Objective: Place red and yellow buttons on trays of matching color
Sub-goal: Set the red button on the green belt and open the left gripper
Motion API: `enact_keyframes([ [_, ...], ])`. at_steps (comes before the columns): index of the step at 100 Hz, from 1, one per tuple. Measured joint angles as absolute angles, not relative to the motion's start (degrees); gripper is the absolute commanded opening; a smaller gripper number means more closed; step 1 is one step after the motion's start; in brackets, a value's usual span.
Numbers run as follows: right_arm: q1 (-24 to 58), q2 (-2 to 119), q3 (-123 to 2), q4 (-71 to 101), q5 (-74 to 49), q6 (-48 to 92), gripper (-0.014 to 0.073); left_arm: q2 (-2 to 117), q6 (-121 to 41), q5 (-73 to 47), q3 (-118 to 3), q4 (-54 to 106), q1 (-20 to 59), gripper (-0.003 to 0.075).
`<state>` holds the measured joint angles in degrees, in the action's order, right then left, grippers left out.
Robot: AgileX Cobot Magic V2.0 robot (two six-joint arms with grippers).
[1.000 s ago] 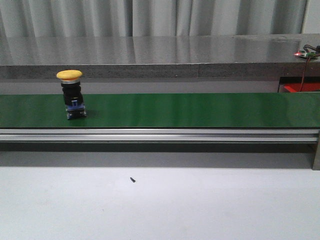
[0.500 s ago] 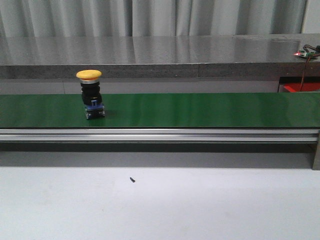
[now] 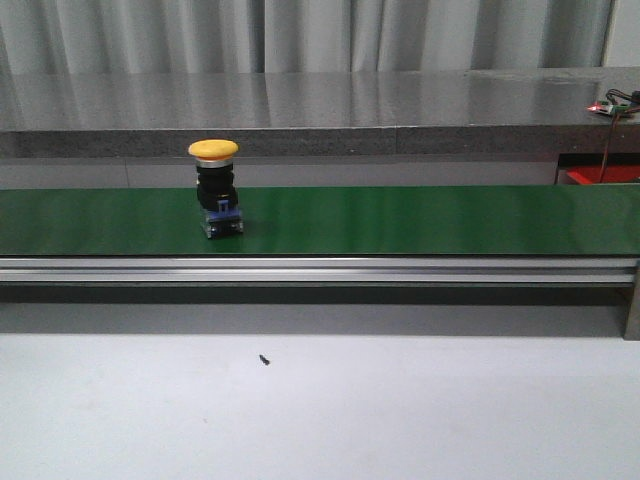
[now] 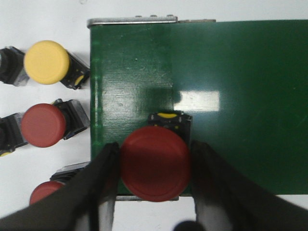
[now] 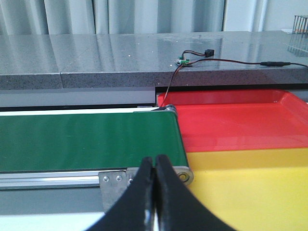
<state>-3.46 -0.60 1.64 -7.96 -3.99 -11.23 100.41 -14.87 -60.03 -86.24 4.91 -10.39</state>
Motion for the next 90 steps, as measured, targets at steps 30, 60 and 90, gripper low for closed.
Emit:
enact_keyframes([
  [30,-3.5,-0.6,1.6,-8.0,-4.0,-11.2,-0.0067,102.0,-14.8,-60.3,-87.5,5.7,-10.3,0.0514],
  [60,-3.5,-0.6,1.6,-8.0,-4.0,-11.2,-0.0067,102.0,-14.8,-64.8,-93.6,11.6,-10.3,0.0547],
  [90,-3.5,-0.6,1.6,-8.0,-4.0,-11.2,-0.0067,97.1,-14.8,-65.8,-94.7,13.4,-9.8,0.0384],
])
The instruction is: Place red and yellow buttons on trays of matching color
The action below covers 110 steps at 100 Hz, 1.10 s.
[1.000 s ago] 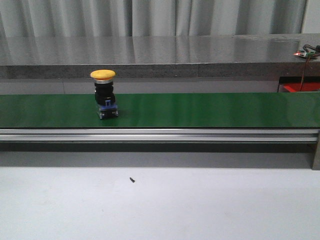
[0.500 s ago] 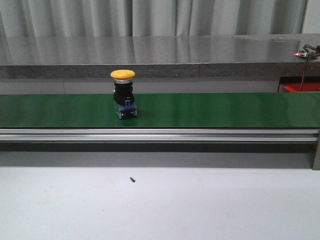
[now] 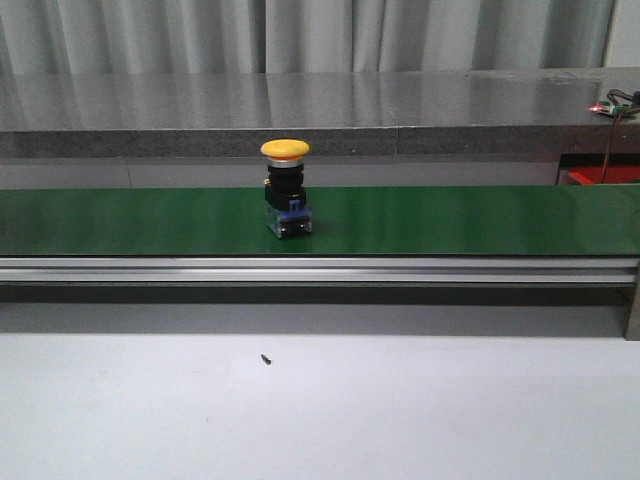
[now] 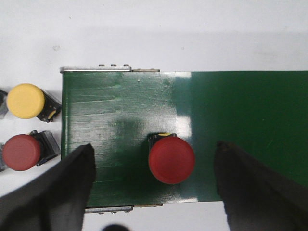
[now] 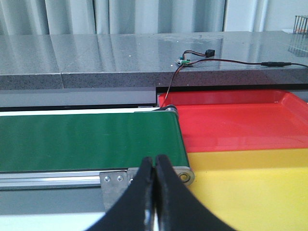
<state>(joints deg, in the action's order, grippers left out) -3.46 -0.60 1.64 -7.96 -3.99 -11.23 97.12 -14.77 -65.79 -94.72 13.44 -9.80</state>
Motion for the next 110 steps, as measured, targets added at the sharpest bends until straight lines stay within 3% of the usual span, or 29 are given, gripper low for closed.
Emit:
enact_keyframes([
  [21,-3.5,-0.6,1.6,-8.0,-4.0,-11.2,-0.0067,88.4,-14.8,-65.2,-90.6,13.6,-8.4,-0.0021],
  [110,-3.5,-0.6,1.6,-8.0,-2.1,-11.2,-0.0067,44.1,-14.8,-51.1,-52.5,14.6,-7.1,-0.0020],
])
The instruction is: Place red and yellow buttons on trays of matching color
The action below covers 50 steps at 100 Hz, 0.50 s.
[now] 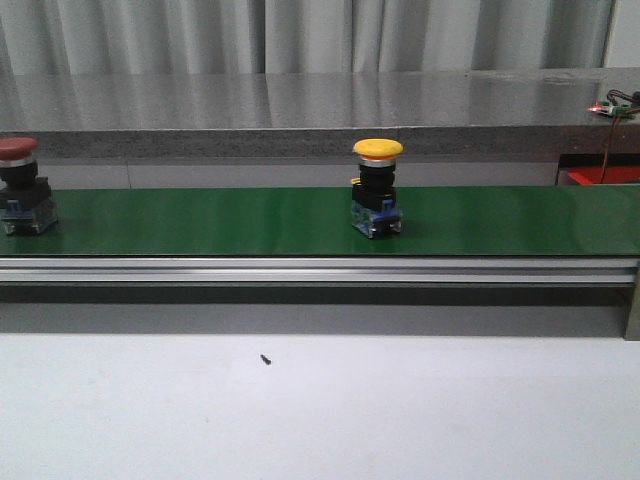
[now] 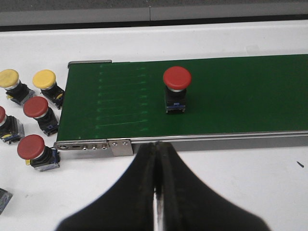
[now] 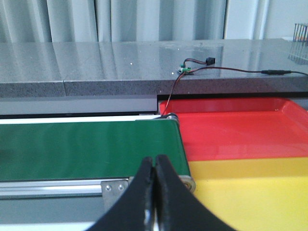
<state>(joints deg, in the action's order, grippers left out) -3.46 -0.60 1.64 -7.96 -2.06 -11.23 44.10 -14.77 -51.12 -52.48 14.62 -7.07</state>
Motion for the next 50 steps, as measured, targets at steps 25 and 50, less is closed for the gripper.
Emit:
enact_keyframes([
  [25,-3.5,-0.6,1.6,-8.0,-1.0,-11.2,-0.0067,33.1,-14.8,-47.0,-43.4,14.6,-7.1,-0.0020],
  [50,-3.5,1.4,-7.2,-7.8,-12.6,-11.2,-0.0067,30.9,-14.8,-46.7,-42.0,14.7,-7.1,-0.0020],
])
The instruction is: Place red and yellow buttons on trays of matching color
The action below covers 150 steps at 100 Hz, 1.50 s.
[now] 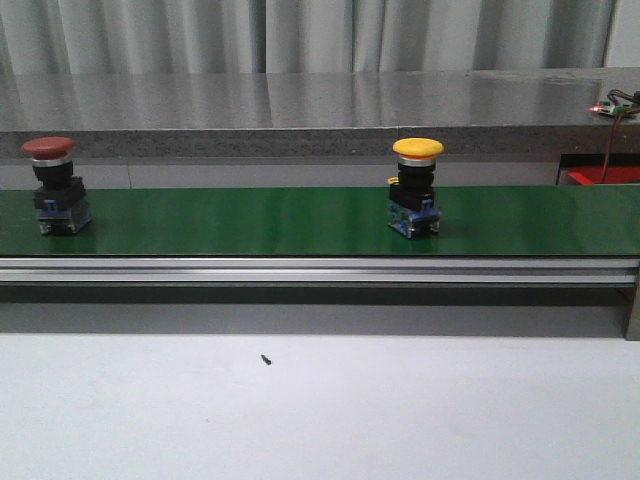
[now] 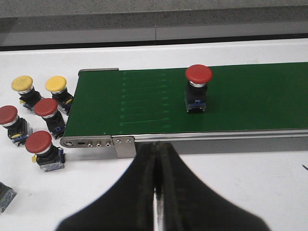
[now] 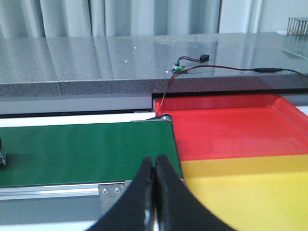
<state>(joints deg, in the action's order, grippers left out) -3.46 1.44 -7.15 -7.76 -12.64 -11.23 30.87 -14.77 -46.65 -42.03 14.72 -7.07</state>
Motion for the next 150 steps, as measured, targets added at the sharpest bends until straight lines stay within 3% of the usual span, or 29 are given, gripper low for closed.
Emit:
enact_keyframes([
  [16,-3.5,11.0,-15.7,-7.7,-19.8,-11.2,-0.0067,30.9,-14.8,-46.5,-41.8,14.7,-7.1,-0.0020],
  [41,-3.2,24.3,-20.7,-7.6,-17.0,-11.2,-0.0067,30.9,-14.8,-46.5,-41.8,14.7,-7.1,-0.0020],
  [75,0.7,45.1,-38.8,-10.0,-26.7,-10.5,-0.0054,30.9,-14.8,-46.4,-41.8,14.8,-7.1,-0.0020],
  [87,2.8,52.9,-45.4,-10.0,-32.0,-10.5,0.0092,30.9,-14.8,-46.4,-41.8,14.8,-7.1,-0.0020],
  [104,4.7,62.7,-53.3,-9.6,-39.4,-10.4,0.0514,30.9,-14.8,-46.4,-41.8,14.8,-7.1,-0.0020],
  [111,4.8,65.8,-56.4,-8.8,-42.0,-10.3,0.0613,30.9,-14.8,-46.4,-41.8,14.8,-7.1,-0.0020],
  [150,11.2,80.4,-72.5,0.7,-51.3,-3.2,0.0623,30.9,-14.8,-46.4,-41.8,14.8,-7.1,-0.0020],
])
